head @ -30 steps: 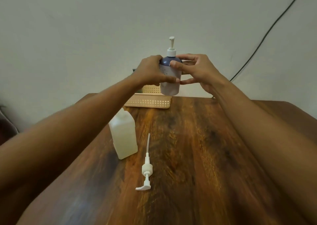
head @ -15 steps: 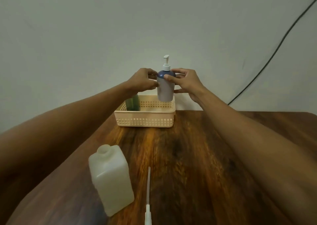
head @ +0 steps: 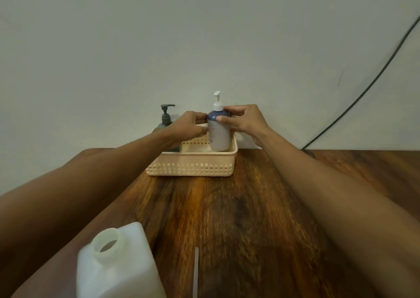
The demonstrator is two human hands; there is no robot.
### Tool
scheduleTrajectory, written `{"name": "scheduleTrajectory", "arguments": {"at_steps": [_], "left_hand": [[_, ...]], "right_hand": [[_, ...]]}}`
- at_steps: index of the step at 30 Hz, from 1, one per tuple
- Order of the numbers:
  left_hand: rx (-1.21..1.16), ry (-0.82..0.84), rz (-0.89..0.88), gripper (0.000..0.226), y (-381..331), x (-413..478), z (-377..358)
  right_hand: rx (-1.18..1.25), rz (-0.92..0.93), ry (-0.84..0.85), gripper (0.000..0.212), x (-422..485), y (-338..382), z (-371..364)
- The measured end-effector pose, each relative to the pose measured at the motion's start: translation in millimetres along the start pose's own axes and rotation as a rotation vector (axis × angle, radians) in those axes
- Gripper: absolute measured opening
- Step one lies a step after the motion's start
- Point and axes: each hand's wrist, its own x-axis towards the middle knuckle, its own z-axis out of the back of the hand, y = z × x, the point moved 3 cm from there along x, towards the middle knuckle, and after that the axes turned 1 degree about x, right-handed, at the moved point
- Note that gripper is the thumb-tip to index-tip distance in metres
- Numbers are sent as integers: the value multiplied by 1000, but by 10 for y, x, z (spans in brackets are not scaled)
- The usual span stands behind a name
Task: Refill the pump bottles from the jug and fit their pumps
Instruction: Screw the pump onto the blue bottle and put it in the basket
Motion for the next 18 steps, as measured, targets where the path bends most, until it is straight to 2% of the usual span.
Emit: {"name": "scheduleTrajectory", "arguments": {"at_steps": [4, 11, 18], "left_hand": [[-70, 13, 30, 41, 68, 35, -33], [-66, 41, 68, 41, 165, 46, -114], [-29, 43, 88, 42, 171, 43, -108]], "right_hand": [[-120, 15, -6, 63, -18, -19, -19], [-267, 21, -17, 62, -73, -2, -66], [-303, 23, -27, 64, -114, 30, -75]]}}
